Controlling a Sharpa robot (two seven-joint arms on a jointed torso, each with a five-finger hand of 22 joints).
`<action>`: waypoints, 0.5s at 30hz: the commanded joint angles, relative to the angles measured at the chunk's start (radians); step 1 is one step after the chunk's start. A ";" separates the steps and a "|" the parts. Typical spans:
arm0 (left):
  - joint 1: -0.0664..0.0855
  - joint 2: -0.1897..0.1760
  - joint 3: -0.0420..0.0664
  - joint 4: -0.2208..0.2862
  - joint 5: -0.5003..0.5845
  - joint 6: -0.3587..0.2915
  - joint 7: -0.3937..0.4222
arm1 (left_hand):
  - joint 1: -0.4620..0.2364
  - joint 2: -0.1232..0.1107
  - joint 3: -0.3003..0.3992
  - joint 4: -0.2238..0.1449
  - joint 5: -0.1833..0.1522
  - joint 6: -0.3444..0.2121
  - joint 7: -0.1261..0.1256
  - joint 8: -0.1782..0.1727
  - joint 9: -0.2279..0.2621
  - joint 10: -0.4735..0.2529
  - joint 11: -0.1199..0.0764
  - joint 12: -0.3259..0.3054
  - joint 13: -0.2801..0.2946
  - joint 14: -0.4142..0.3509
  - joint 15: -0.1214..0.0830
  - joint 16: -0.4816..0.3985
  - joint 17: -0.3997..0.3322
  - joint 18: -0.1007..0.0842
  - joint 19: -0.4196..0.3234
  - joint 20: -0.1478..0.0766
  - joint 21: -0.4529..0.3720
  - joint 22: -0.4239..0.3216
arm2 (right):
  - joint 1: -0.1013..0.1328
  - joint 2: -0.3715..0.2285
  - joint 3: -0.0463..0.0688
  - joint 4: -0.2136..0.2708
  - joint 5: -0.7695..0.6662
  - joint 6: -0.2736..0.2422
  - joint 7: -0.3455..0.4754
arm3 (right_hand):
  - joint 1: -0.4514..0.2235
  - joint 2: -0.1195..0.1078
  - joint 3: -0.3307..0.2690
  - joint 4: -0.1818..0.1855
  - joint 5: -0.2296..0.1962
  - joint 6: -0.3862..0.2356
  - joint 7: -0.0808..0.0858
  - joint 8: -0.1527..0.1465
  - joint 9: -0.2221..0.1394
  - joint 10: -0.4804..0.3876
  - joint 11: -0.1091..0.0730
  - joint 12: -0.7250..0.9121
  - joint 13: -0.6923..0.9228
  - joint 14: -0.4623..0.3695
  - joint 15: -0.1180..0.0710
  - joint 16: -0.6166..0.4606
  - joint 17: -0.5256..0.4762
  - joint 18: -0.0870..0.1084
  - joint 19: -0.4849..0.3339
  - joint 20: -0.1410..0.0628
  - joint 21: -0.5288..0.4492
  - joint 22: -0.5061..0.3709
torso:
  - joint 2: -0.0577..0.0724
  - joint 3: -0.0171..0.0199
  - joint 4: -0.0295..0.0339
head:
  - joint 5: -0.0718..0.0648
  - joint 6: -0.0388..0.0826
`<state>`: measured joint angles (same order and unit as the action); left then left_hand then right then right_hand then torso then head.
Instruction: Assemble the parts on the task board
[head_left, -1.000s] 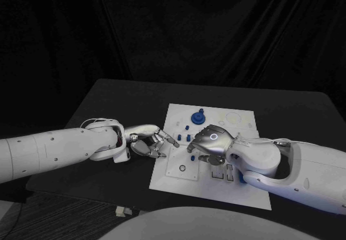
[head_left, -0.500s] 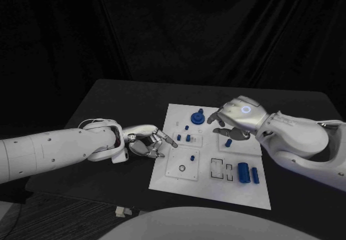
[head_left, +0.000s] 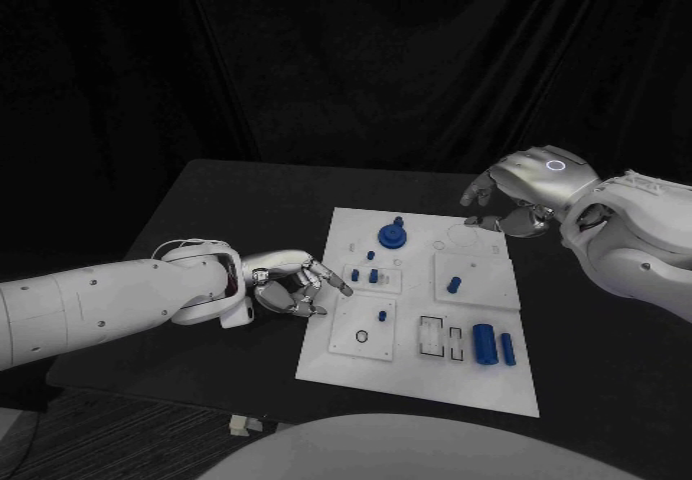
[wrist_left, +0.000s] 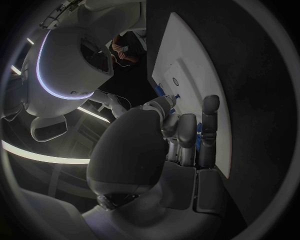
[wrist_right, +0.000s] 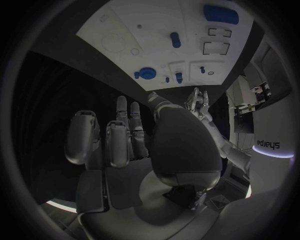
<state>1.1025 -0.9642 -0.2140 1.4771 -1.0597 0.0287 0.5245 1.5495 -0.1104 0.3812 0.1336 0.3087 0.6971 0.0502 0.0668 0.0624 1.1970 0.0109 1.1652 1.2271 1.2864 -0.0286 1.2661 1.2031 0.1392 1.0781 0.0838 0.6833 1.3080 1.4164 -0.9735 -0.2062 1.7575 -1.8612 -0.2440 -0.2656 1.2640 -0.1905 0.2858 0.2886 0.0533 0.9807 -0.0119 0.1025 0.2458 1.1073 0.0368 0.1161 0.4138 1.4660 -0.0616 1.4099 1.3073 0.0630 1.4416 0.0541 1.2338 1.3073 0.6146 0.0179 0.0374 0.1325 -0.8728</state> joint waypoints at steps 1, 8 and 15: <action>-0.001 0.000 0.001 0.004 0.005 -0.005 0.017 | -0.008 0.003 0.001 -0.003 0.004 0.004 0.000 0.005 0.001 0.006 0.001 0.002 0.001 0.002 -0.002 0.002 0.000 0.018 0.002 -0.003 0.003 0.055 | 0.000 0.000 0.000 -0.016 0.053 0.113 -0.052 | -0.004 0.000 -0.010 -0.002 -0.001 0.004 -0.003 -0.002 -0.004 -0.019 -0.002 -0.012 -0.008 0.065 0.004 -0.011 0.103 0.009 -0.009 0.001 -0.013 0.161 | 0.002 0.0006 0.0002 | -0.002 0.000; -0.001 -0.001 0.001 0.008 0.005 -0.007 0.018 | -0.008 0.004 0.001 -0.003 0.004 0.003 0.000 0.005 0.001 0.006 0.001 0.001 0.001 0.002 -0.003 0.002 0.000 0.018 0.002 -0.003 0.003 0.055 | -0.026 0.001 0.000 -0.030 0.113 0.154 -0.053 | 0.009 -0.003 -0.014 -0.006 -0.001 -0.006 0.006 -0.010 -0.013 -0.039 0.004 -0.023 -0.021 0.062 0.007 -0.021 0.092 0.011 -0.013 0.002 -0.028 0.158 | 0.001 0.0003 0.0012 | 0.000 0.000; -0.001 -0.003 0.001 0.010 0.005 -0.008 0.018 | -0.008 0.004 0.001 -0.003 0.004 0.003 0.000 0.005 0.001 0.006 0.001 0.001 0.001 0.002 -0.003 0.002 0.000 0.018 0.002 -0.003 0.003 0.055 | -0.075 0.008 0.000 -0.032 0.135 0.171 -0.039 | 0.022 -0.006 -0.018 -0.005 -0.002 -0.009 0.021 -0.015 -0.021 -0.056 0.008 -0.033 -0.034 0.056 0.011 -0.038 0.074 0.014 -0.020 0.005 -0.048 0.154 | 0.001 0.0004 0.0000 | 0.002 0.000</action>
<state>1.1025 -0.9678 -0.2140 1.4836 -1.0597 0.0270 0.5250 1.5484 -0.1115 0.3811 0.1337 0.3087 0.6970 0.0502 0.0668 0.0622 1.1969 0.0110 1.1653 1.2271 1.2865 -0.0286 1.2661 1.2031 0.1393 1.0781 0.0839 0.6834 1.3078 1.3482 -0.9664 -0.2067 1.7255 -1.7606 -0.1111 -0.2925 1.2778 -0.1956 0.2745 0.2826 0.0533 0.9731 0.0025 0.0925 0.2268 1.0589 0.0450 0.0889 0.3818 1.4660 -0.0574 1.3781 1.3073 0.0627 1.4290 0.0592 1.1903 1.3081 0.6155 0.0181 0.0380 0.1342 -0.8729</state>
